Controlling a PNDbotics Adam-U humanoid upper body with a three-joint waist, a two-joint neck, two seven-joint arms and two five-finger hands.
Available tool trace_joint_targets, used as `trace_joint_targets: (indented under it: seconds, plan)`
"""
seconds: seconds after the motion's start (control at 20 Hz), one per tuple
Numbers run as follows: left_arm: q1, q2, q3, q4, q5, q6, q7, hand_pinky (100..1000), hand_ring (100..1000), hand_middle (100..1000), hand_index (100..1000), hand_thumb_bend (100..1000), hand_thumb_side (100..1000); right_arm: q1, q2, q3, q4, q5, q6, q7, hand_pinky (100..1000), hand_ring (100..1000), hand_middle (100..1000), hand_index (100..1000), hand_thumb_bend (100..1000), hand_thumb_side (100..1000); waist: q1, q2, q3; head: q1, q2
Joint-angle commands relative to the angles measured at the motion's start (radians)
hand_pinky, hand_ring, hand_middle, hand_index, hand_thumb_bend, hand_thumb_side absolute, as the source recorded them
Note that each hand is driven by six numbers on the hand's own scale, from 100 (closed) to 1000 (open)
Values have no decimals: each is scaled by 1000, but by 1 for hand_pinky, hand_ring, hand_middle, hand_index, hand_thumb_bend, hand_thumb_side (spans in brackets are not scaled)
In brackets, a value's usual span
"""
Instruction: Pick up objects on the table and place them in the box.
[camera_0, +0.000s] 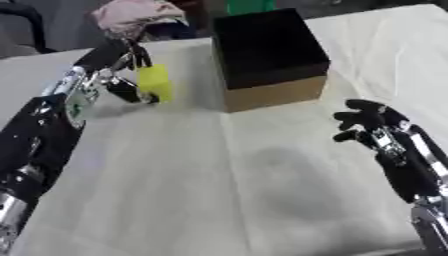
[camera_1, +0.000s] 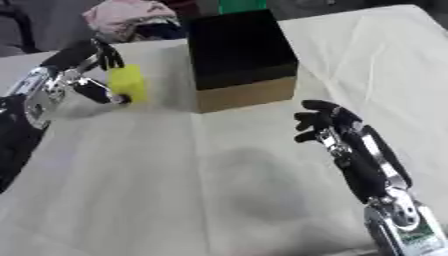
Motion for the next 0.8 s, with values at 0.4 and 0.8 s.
trace_joint_targets:
  seconds: [0.4, 0.8]
  plan:
    - [-27, 26, 7, -71, 100, 0, 35, 603, 317, 187, 431, 558, 100, -10, -18, -3, -16, -1, -1, 1, 645, 834, 550, 819, 100, 627, -9, -25, 4, -1, -6]
    - [-71, 12, -17, -183, 258, -5, 46, 609, 333, 198, 438, 496, 100, -11, -19, 2, -19, -8, 1, 6, 645, 834, 550, 818, 100, 620, -14, -38, -13, 4, -12]
